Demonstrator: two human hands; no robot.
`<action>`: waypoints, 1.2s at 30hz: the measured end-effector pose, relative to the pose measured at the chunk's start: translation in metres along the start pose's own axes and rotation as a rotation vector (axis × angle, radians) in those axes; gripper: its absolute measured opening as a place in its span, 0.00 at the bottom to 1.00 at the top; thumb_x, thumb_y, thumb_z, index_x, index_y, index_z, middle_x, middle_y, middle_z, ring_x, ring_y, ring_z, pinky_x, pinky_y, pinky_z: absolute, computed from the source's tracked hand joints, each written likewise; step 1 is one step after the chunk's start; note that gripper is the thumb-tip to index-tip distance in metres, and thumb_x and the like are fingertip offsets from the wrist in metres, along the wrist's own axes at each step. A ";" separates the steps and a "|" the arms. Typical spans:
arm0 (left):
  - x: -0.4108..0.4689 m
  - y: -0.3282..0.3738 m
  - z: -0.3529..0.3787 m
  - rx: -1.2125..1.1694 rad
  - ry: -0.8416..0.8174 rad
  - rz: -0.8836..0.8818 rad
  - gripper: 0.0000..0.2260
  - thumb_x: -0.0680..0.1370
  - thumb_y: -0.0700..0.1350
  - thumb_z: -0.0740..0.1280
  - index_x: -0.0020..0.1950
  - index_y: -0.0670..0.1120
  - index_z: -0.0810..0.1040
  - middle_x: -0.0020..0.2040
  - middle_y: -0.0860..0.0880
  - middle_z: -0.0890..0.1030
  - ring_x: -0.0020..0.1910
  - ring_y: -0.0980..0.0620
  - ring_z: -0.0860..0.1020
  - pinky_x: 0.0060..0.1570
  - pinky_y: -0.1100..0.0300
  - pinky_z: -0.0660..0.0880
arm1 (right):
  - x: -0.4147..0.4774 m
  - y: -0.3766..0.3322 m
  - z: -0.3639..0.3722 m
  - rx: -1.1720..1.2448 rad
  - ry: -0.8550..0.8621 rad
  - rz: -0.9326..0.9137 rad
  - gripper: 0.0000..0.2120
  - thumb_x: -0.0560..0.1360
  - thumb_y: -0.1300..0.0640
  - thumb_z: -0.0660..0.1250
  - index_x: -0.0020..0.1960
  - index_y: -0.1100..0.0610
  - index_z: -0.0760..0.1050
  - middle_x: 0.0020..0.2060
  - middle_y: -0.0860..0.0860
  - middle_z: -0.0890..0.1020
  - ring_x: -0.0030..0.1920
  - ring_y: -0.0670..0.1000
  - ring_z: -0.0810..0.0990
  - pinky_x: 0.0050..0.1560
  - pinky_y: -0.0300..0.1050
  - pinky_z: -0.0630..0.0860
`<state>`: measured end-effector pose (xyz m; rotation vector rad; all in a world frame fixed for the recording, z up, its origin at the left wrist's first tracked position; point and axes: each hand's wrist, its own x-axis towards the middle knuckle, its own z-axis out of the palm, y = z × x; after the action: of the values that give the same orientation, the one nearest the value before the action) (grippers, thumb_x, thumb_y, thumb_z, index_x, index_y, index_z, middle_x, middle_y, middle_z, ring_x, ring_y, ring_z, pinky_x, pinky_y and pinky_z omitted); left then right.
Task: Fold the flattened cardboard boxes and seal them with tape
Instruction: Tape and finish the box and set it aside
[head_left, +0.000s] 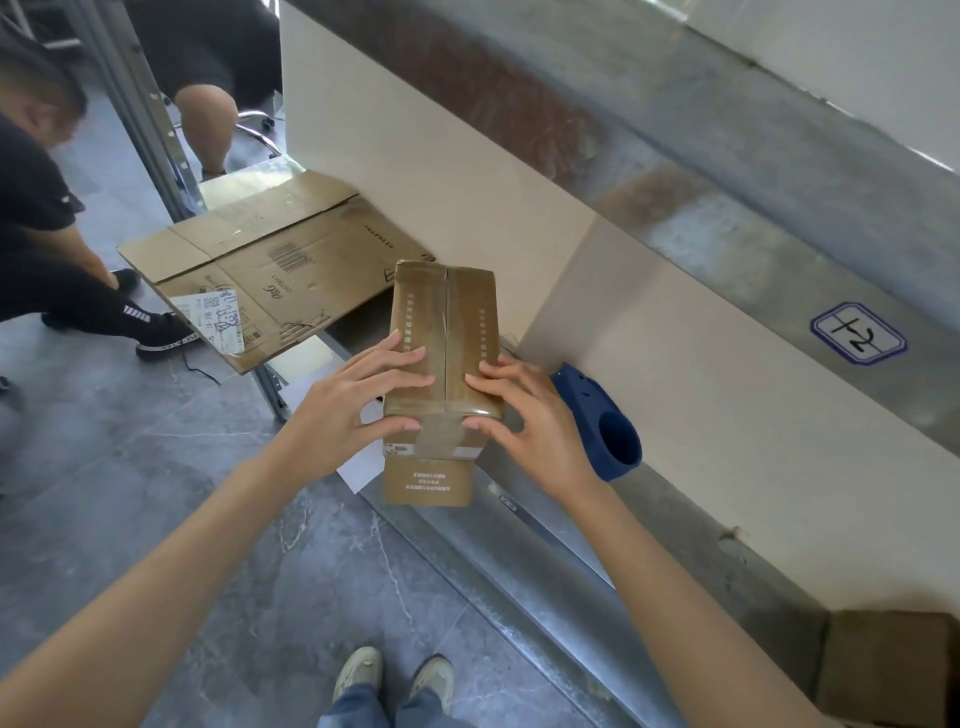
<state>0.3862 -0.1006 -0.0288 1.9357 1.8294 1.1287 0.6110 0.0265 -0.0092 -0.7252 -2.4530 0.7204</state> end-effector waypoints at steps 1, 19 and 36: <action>0.000 -0.001 0.000 -0.011 0.003 -0.004 0.20 0.74 0.54 0.72 0.65 0.52 0.80 0.72 0.57 0.73 0.78 0.55 0.62 0.73 0.66 0.60 | 0.000 0.001 0.000 -0.006 0.005 0.000 0.22 0.73 0.47 0.73 0.65 0.53 0.80 0.63 0.47 0.79 0.70 0.48 0.70 0.65 0.46 0.72; -0.001 0.018 0.015 -0.098 0.182 -0.158 0.14 0.74 0.37 0.74 0.56 0.50 0.84 0.66 0.60 0.77 0.75 0.59 0.65 0.63 0.71 0.68 | 0.006 -0.014 0.013 0.003 0.119 0.109 0.10 0.75 0.52 0.71 0.53 0.56 0.81 0.54 0.46 0.79 0.63 0.47 0.73 0.56 0.25 0.64; -0.002 0.010 0.004 -0.179 0.085 -0.115 0.20 0.79 0.30 0.64 0.63 0.50 0.82 0.69 0.57 0.76 0.77 0.56 0.62 0.62 0.56 0.75 | 0.003 -0.009 -0.001 0.055 0.031 0.072 0.10 0.78 0.65 0.66 0.57 0.58 0.81 0.58 0.50 0.81 0.67 0.49 0.73 0.64 0.27 0.62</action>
<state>0.3962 -0.1030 -0.0253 1.6859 1.7888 1.3059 0.6059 0.0218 -0.0022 -0.8006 -2.3799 0.7944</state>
